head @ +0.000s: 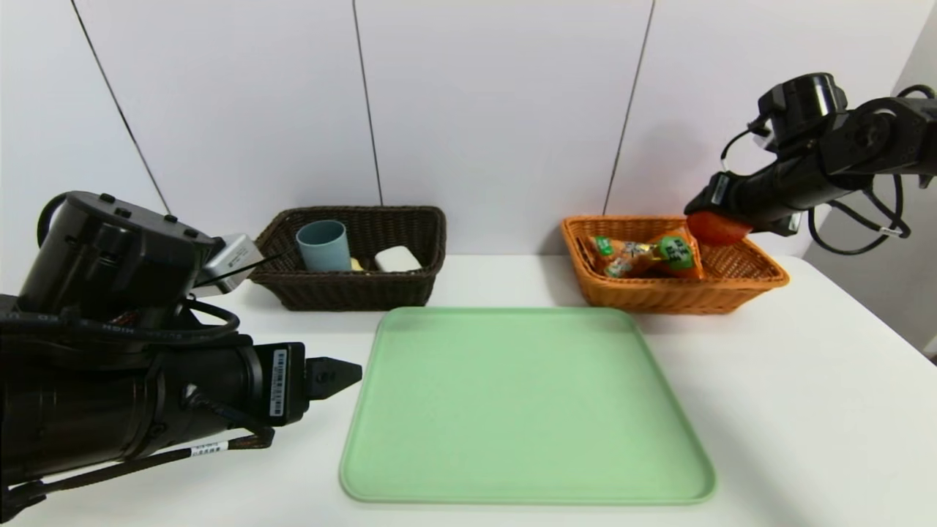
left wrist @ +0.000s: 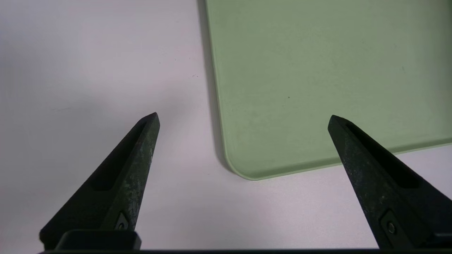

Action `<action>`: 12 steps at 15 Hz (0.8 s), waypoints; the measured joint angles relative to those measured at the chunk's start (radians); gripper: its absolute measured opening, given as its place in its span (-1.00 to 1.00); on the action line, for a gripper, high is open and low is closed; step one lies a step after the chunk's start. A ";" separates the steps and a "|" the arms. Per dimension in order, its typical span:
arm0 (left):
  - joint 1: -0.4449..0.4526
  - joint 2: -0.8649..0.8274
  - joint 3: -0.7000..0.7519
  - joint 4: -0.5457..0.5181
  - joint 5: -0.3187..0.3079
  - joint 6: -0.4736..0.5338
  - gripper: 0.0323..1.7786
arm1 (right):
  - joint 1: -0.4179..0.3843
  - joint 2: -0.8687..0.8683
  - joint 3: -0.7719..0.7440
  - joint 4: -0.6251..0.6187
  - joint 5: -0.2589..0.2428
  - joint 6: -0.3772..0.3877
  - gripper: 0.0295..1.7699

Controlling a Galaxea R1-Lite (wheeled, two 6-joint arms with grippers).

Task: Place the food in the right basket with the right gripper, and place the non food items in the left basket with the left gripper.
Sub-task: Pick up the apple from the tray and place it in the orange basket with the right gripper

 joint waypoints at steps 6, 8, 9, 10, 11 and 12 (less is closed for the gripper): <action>0.000 0.000 0.000 0.002 -0.001 0.000 0.90 | -0.017 0.035 0.004 0.002 -0.004 0.001 0.41; 0.000 0.000 0.000 0.002 -0.001 0.000 0.90 | -0.016 0.040 0.007 0.001 -0.004 -0.005 0.55; 0.000 0.001 0.000 0.002 0.000 0.000 0.90 | -0.017 0.042 0.007 0.001 -0.004 -0.005 0.60; 0.000 0.001 0.000 0.002 -0.001 0.000 0.90 | -0.018 0.043 0.007 0.001 -0.004 -0.004 0.63; 0.000 0.001 0.000 0.002 -0.001 0.000 0.90 | -0.021 0.045 0.007 0.001 -0.004 -0.005 0.67; 0.001 0.002 0.000 0.001 0.000 0.000 0.90 | -0.024 0.045 0.007 0.001 -0.004 -0.005 0.70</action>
